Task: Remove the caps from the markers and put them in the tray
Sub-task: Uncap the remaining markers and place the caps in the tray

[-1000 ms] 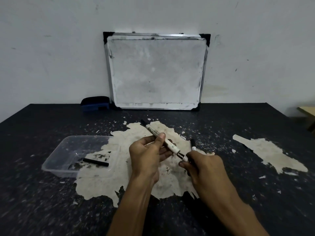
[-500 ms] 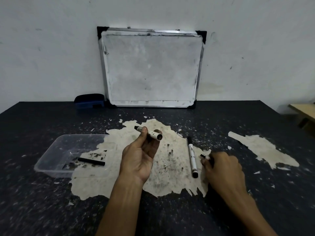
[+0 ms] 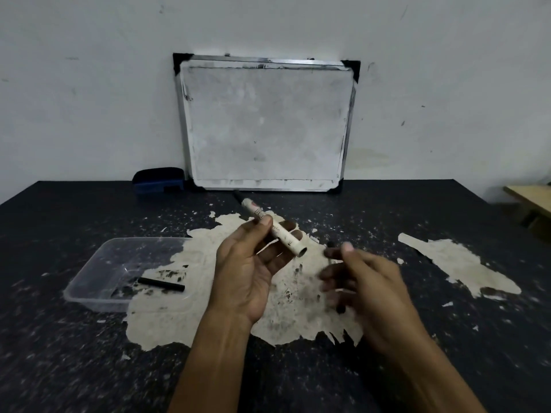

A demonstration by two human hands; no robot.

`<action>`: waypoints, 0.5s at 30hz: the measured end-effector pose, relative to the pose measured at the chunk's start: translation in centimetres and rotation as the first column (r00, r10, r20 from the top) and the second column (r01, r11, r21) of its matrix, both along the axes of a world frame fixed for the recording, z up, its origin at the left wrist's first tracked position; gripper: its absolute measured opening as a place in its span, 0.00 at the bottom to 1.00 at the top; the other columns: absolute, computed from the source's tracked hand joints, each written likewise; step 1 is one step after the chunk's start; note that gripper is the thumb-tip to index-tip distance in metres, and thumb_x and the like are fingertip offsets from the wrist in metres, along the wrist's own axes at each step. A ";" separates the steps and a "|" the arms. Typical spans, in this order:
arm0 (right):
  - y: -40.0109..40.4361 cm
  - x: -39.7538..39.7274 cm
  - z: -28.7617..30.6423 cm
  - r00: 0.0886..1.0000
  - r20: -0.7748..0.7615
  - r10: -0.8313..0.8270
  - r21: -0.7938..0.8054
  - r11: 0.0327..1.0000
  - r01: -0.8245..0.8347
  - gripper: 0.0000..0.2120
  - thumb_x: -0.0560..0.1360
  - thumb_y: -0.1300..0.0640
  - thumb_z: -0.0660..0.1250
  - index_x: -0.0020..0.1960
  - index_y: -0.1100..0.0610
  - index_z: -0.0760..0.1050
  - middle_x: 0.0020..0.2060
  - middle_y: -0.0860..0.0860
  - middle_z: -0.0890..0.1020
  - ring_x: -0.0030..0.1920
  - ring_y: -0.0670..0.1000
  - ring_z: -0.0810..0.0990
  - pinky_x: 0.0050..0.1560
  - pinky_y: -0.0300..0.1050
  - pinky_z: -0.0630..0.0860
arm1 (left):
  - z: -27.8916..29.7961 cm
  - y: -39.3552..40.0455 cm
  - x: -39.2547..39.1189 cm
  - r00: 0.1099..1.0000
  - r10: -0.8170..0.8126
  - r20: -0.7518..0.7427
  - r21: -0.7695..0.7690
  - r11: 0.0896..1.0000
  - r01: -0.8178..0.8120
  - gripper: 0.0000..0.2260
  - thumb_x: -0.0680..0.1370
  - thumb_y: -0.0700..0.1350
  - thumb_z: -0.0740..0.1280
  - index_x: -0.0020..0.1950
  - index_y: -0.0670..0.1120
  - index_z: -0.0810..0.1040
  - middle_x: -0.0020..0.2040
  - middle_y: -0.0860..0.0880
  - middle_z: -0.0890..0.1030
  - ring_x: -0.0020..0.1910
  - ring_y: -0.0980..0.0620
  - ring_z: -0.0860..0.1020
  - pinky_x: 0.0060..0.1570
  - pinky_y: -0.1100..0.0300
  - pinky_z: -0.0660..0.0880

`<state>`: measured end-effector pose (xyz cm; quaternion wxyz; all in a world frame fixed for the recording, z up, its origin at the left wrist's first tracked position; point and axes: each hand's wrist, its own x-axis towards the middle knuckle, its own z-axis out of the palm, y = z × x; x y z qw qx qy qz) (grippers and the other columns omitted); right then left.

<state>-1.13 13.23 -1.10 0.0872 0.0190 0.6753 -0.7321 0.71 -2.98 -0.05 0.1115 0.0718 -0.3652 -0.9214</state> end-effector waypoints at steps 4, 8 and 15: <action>-1.8 0.1 1.4 0.845 0.334 0.418 -0.553 0.813 -0.183 0.28 0.80 0.45 0.55 0.60 0.70 0.75 0.34 0.65 0.82 0.30 0.58 0.83 0.27 0.44 0.81 | 1.2 0.5 0.3 0.996 -0.030 -0.079 -0.518 0.855 -0.015 0.04 0.74 0.38 0.70 0.48 0.41 0.79 0.42 0.39 0.87 0.39 0.42 0.85 0.42 0.51 0.82; -2.0 0.3 0.9 0.836 0.305 0.456 -0.619 0.762 -0.190 0.24 0.78 0.48 0.58 0.54 0.70 0.77 0.35 0.66 0.82 0.30 0.58 0.83 0.30 0.45 0.83 | 0.9 -0.1 0.1 0.999 -0.032 -0.031 -0.611 0.792 0.007 0.05 0.76 0.39 0.71 0.49 0.39 0.79 0.41 0.39 0.87 0.37 0.46 0.83 0.38 0.59 0.76; -2.1 0.5 0.7 0.821 0.305 0.483 -0.571 0.783 -0.248 0.25 0.79 0.47 0.57 0.57 0.69 0.75 0.36 0.67 0.83 0.31 0.59 0.85 0.32 0.46 0.83 | 0.6 -0.5 0.0 1.000 -0.002 0.002 -0.609 0.793 0.003 0.05 0.75 0.38 0.71 0.47 0.38 0.77 0.40 0.39 0.87 0.23 0.55 0.76 0.26 0.67 0.70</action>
